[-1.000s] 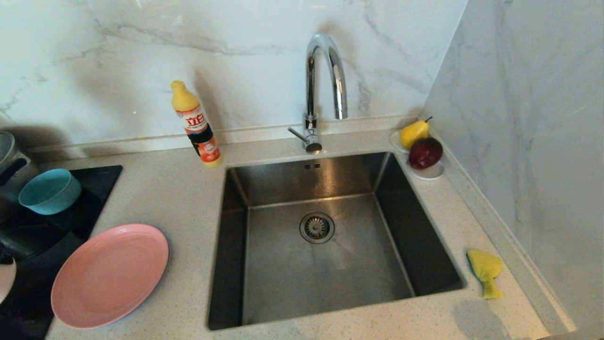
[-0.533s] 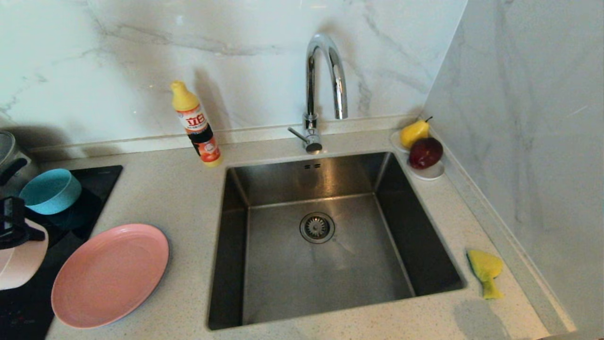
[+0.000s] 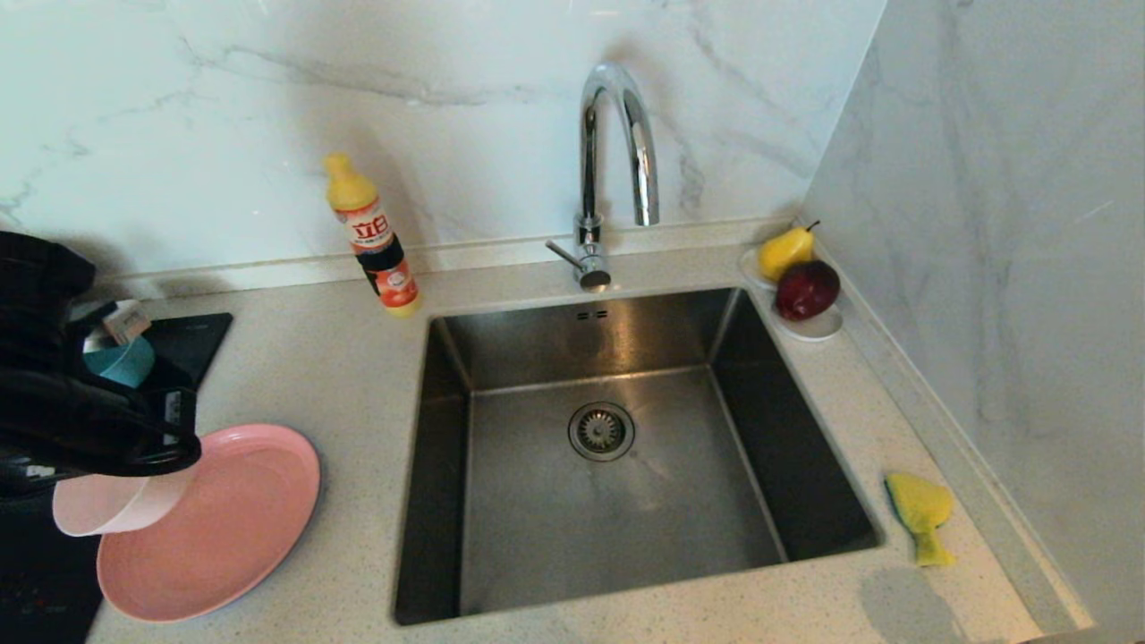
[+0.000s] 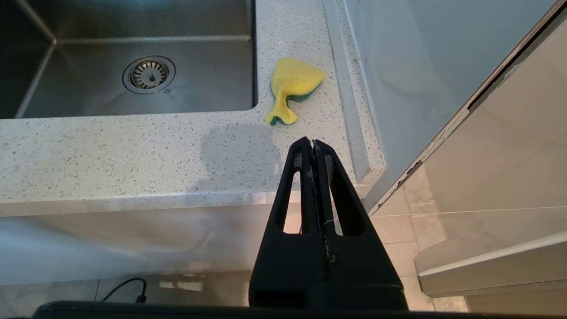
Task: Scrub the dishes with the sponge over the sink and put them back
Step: Place the bowl on the plate
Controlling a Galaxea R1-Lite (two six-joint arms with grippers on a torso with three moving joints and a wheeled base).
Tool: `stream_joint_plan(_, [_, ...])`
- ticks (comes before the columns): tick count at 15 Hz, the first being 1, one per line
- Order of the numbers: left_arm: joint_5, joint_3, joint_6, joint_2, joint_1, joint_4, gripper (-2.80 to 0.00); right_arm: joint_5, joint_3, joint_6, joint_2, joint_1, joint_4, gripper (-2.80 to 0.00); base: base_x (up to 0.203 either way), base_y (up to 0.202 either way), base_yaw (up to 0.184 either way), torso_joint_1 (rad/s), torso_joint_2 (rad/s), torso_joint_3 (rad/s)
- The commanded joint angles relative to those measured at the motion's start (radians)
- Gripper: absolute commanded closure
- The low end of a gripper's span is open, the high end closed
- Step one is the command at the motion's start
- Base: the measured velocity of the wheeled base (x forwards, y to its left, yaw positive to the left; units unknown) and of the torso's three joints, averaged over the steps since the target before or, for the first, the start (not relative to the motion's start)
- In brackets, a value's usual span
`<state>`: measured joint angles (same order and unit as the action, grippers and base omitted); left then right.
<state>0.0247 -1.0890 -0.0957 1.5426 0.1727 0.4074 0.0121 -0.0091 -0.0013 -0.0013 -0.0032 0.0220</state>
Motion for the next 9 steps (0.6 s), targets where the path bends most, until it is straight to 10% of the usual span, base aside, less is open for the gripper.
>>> stream_joint_plan(1, [0.012,0.055,-0.005,0.055,-0.027,-0.041,0.0,0.0,0.0,0.0,0.001,0.0,0.001,0.0,0.0,0.0,0.0,0.0,0.0,0.0])
stream_joint_plan(9, [0.033,0.097,-0.035,0.09,-0.064,-0.114,0.0,0.0,0.0,0.0,0.001,0.0,-0.001,0.0,0.0,0.0,0.0,0.0,0.0,0.0])
